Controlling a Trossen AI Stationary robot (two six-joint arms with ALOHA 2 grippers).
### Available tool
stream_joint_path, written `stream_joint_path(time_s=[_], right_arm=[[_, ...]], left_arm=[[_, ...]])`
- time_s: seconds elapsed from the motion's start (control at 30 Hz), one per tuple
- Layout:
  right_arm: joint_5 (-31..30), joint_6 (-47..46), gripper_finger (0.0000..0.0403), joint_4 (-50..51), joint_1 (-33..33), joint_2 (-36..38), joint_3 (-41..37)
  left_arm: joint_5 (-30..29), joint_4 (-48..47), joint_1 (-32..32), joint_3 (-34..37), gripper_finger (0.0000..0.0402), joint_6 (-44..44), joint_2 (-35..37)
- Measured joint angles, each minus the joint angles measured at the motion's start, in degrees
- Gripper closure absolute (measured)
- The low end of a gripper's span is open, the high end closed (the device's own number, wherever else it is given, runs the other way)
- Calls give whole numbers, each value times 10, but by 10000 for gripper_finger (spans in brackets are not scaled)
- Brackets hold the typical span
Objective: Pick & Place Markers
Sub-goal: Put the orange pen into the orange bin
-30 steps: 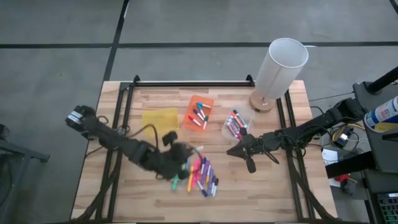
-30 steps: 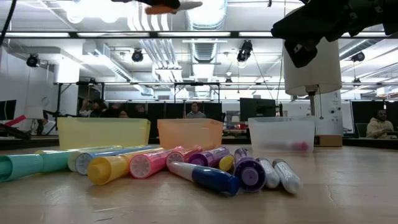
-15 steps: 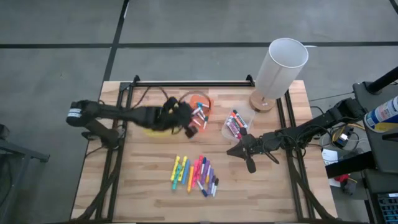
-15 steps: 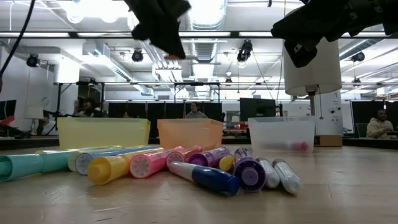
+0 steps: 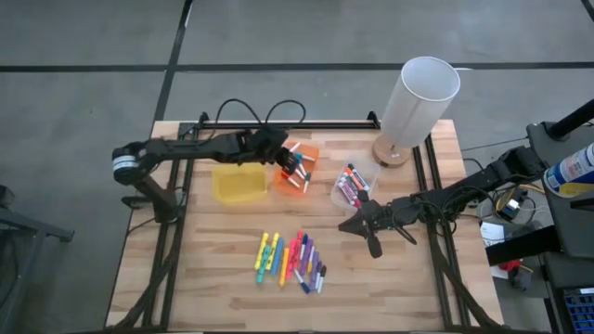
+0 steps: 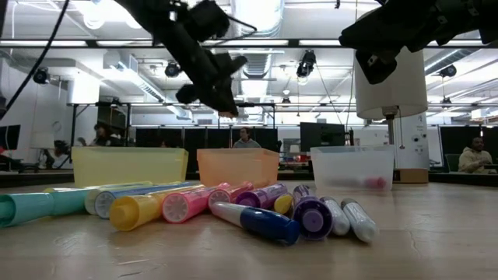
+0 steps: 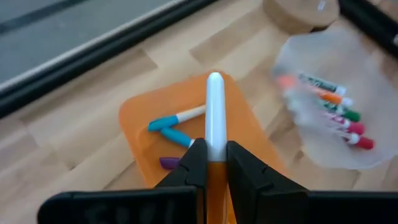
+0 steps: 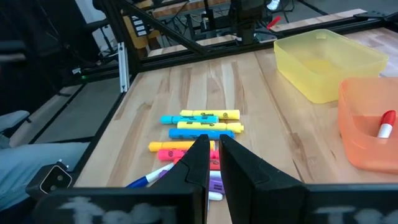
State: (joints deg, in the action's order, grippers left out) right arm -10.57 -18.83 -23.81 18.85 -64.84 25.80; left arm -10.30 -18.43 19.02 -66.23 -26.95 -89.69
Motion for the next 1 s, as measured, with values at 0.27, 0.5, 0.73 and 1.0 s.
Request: stream_joint_path(time_s=[0.27,0.5,0.73,1.0], right_arm=[[-1,0,371,-1,0,0,0],[-1,0,371,-1,0,0,0],[0,0,371,-1,0,0,0],[0,0,371,-1,0,0,0]], left_arm=[[2,15,7,-17,369,-22,-93],[21,14,9,-45,369,-47,-160],[23,8,8,-49,360,-60,-175],[25,-30,8,-66,288,-46,-170]])
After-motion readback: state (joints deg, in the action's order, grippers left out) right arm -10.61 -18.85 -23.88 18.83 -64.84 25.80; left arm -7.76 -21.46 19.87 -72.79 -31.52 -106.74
